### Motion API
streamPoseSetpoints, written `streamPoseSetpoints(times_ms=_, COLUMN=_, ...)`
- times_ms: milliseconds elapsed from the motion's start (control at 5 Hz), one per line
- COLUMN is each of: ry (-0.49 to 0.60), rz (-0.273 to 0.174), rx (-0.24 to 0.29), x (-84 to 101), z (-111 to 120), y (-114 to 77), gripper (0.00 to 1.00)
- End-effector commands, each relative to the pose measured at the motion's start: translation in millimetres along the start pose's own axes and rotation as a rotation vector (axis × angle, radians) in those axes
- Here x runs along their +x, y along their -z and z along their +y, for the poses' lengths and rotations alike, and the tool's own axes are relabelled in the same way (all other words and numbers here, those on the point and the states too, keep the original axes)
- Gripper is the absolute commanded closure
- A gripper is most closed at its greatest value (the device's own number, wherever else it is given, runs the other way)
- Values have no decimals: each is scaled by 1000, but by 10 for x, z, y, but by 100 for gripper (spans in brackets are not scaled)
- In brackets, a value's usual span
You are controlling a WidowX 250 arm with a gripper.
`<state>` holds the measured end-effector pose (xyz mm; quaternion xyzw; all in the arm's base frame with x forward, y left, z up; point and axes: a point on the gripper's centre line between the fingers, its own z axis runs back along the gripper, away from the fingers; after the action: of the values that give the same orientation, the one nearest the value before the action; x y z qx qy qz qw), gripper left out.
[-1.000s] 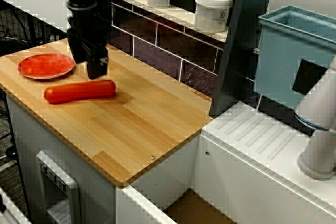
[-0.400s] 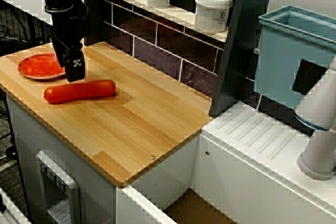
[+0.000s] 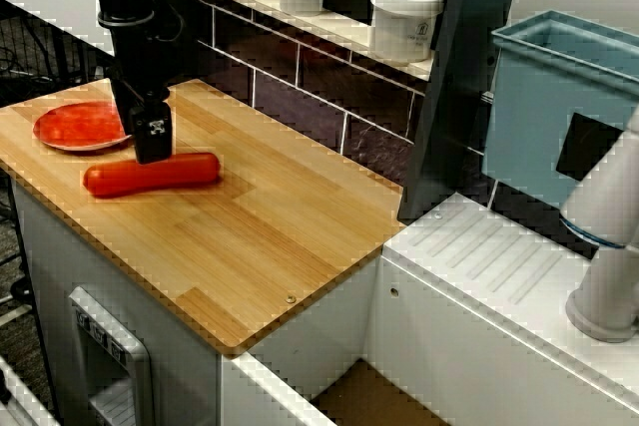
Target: Put the object on the plate
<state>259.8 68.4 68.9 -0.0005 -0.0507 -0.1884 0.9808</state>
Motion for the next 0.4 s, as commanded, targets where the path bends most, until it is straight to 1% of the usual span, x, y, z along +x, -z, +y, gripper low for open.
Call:
streamPoseSetpoints(times_ms=0, ry=-31, rz=3, rx=77, x=130, z=75, y=232, gripper=0)
streamPoseSetpoints(times_ms=200, ry=-35, rz=15, rx=88, x=115, z=100, y=325, gripper=0)
